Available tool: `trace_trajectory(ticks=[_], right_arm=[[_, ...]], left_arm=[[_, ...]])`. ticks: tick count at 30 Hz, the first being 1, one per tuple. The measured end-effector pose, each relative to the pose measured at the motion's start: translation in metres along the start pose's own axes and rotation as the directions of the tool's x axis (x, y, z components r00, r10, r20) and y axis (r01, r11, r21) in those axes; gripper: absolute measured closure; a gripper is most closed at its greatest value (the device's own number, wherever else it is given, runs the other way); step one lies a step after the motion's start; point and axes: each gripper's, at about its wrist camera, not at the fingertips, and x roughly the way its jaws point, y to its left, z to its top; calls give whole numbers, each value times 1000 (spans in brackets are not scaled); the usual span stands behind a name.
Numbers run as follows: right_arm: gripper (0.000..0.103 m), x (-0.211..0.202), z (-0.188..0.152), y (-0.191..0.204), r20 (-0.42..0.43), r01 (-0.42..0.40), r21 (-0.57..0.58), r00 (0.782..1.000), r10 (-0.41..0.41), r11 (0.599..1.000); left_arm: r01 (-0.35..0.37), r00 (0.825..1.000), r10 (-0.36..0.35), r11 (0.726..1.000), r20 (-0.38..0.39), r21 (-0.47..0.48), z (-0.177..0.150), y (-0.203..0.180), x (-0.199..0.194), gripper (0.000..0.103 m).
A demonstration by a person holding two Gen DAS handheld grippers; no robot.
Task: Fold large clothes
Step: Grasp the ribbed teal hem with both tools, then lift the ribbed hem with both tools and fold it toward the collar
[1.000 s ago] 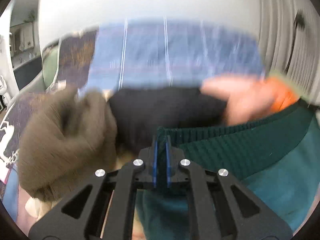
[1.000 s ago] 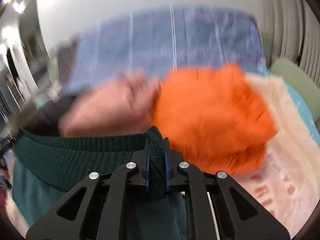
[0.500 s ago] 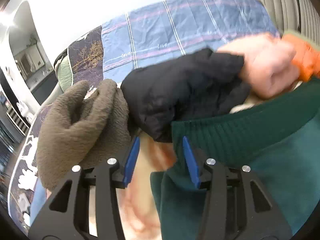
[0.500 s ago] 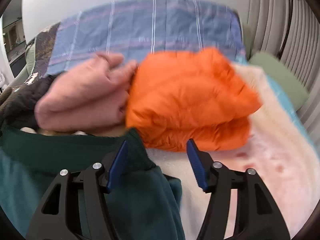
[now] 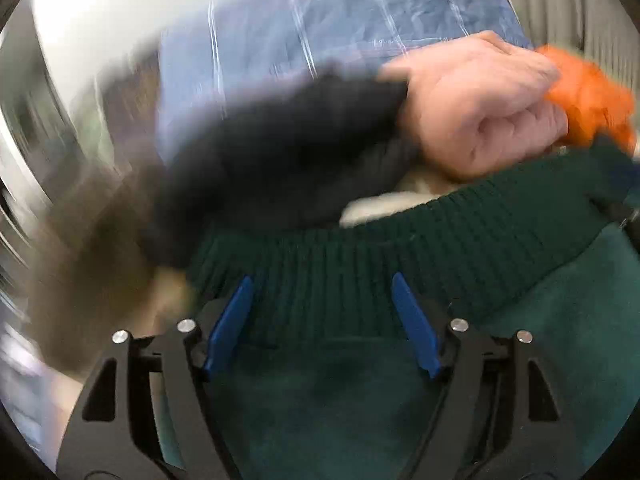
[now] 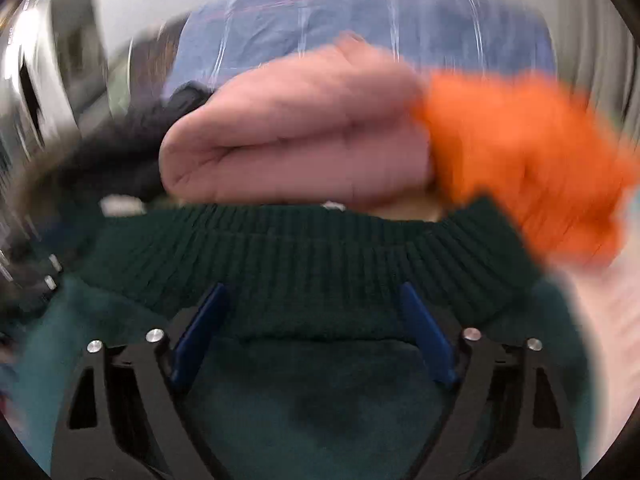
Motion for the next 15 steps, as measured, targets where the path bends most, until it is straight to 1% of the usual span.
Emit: trace_trajectory(ticks=[1, 2, 3, 4, 5, 8, 10, 15], right_arm=[[16, -4, 2, -6, 3, -29, 18, 1000, 28, 999], [16, -5, 2, -8, 8, -38, 21, 999, 38, 999], [16, -5, 1, -7, 14, -27, 9, 1000, 26, 1000], [16, -7, 0, -2, 21, -2, -12, 1000, 3, 1000], [16, -8, -1, -1, 22, 5, -17, 1000, -5, 1000], [16, -8, 0, -7, 20, -12, -6, 1000, 12, 1000], [16, -4, 1, -4, 21, -5, -11, 1000, 5, 1000], [16, 5, -1, -3, 26, -1, -12, 1000, 1, 1000]], left_arm=[[42, 999, -42, 998, 8, -45, 1, 10, -3, 29], [63, 998, -62, 995, 18, -72, 1, 16, -5, 29], [83, 996, -81, 992, 26, -92, -2, 19, -3, 29], [78, 997, -76, 993, 31, -89, -3, 18, -3, 29], [63, 998, -61, 995, 31, -76, -2, 16, -3, 29], [61, 998, -59, 995, 28, -73, -1, 13, -2, 29], [67, 998, -65, 995, 28, -78, -2, 14, -2, 29], [46, 998, -44, 996, 36, -74, -7, 13, -5, 29]])
